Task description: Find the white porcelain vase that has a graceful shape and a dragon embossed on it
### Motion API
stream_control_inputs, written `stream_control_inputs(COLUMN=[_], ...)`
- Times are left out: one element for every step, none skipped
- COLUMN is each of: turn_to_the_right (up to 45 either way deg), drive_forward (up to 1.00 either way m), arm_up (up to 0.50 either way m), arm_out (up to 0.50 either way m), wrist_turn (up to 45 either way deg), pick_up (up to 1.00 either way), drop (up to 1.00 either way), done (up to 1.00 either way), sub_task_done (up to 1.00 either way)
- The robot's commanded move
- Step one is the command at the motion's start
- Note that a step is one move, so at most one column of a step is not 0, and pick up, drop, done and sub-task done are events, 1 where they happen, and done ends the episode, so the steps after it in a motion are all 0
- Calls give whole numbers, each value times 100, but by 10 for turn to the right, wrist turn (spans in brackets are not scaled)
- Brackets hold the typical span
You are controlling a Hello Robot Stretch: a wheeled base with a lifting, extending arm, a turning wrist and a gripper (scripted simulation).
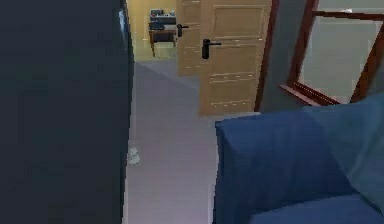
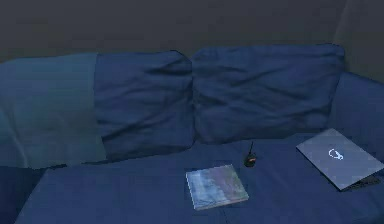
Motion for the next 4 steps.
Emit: stream_control_inputs(turn_to_the_right=[-90, 0, 0, -30], drive_forward=[0, 100, 90, 0], arm_up=[0, 0, 0, 0], arm_out=[0, 0, 0, 0], wrist_turn=[0, 0, 0, 0], pick_up=[0, 0, 0, 0], drop=[0, 0, 0, 0], done=[0, 0, 0, 0], sub_task_done=[0, 0, 0, 0])
